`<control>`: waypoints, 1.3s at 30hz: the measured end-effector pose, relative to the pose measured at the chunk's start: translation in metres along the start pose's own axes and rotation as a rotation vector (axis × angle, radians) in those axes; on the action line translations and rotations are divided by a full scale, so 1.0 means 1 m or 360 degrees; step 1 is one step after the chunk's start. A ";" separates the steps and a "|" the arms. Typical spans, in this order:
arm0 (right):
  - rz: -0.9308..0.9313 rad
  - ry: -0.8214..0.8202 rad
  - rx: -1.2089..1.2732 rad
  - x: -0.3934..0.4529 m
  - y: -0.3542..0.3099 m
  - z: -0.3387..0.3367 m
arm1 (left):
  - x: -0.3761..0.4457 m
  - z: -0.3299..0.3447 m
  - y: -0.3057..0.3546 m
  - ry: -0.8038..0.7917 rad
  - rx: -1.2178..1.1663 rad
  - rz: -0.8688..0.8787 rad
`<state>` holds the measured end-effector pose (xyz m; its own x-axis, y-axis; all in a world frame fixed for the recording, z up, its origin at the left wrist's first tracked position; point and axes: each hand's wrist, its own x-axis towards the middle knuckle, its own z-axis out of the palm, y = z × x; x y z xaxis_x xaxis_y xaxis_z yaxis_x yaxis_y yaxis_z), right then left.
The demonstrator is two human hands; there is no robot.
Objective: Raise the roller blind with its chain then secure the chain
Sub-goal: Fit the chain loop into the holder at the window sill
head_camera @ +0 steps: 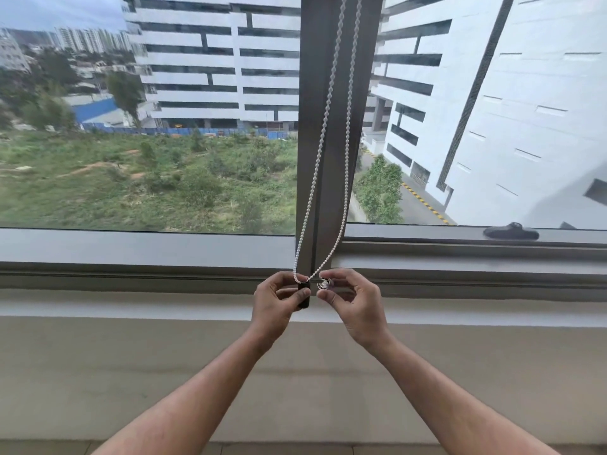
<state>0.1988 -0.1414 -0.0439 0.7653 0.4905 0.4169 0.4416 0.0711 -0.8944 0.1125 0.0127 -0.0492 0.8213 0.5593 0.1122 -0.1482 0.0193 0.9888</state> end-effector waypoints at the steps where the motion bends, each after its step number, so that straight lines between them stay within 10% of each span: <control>1: 0.0016 -0.0006 0.0027 0.000 -0.001 0.000 | -0.001 0.001 0.001 -0.0004 -0.0008 0.0002; 24: 0.0237 0.0037 0.0722 -0.004 -0.015 0.006 | -0.009 0.004 0.006 -0.0045 -0.0041 0.0044; 39: 0.0142 0.0037 0.0403 0.004 -0.023 0.005 | -0.012 0.004 0.008 -0.0062 -0.0051 0.0024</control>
<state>0.1900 -0.1369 -0.0224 0.8077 0.4845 0.3359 0.2432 0.2451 -0.9385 0.1037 0.0031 -0.0419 0.8397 0.5269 0.1313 -0.1777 0.0381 0.9834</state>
